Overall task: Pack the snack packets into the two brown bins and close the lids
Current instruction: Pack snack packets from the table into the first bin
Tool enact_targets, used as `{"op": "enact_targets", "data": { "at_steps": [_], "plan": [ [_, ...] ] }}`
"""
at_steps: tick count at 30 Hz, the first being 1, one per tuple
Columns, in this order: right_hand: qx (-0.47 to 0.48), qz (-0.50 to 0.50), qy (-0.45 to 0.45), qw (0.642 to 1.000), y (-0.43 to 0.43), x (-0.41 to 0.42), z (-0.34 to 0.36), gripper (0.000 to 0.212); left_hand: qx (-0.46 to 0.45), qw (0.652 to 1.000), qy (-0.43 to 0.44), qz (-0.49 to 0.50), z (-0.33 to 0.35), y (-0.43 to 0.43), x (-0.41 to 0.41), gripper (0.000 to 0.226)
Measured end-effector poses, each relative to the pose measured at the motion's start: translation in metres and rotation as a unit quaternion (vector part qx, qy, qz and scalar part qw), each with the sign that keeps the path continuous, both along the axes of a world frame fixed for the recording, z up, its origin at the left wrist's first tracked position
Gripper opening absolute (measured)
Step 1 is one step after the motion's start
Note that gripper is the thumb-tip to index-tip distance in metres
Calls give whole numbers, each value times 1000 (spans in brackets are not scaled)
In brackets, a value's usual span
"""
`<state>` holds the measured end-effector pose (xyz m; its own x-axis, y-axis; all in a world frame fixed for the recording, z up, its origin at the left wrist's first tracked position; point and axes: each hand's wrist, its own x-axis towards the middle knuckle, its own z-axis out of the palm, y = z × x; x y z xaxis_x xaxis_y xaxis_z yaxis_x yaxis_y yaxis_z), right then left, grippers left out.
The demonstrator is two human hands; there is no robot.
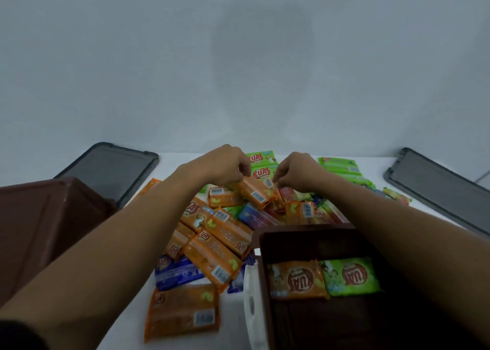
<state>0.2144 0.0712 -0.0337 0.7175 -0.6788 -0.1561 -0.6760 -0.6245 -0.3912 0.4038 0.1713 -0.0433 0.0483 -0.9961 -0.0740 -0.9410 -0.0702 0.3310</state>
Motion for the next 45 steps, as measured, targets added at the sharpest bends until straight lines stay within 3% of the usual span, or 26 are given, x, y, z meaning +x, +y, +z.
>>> {"op": "enact_targets", "data": {
  "at_steps": [4,8,13,17,22,25,28,32,34,40,45],
  "plan": [
    [-5,47,98,994,-11,1,-1,18,92,993,-42,-65,-7,-13,-4,50],
    [55,131,214,966,-12,-8,8,23,156,975,-122,-101,-24,-18,-10,78],
    [4,198,302,933,-5,-15,9,61,121,981,-106,-105,-29,-18,-20,70],
    [-20,232,304,924,-2,-17,4,59,119,985,-88,-87,-23,-18,-22,52],
    [-17,233,288,929,-4,-23,3,47,94,993,-26,-66,-9,-11,-21,9],
    [7,227,271,936,-11,-28,6,36,72,996,32,-41,-2,-3,-21,17],
    [44,211,234,948,-17,-37,15,36,93,990,106,26,5,7,-23,46],
    [81,187,137,969,-21,-56,23,35,79,961,241,115,9,21,-31,27],
    [108,172,80,976,-22,-66,28,31,61,951,271,135,16,27,-36,33],
    [141,132,-28,981,-29,-100,52,23,82,950,282,110,47,44,-65,63],
    [203,96,-41,974,-32,-130,68,8,55,973,208,87,71,52,-104,54]
  ]
}}
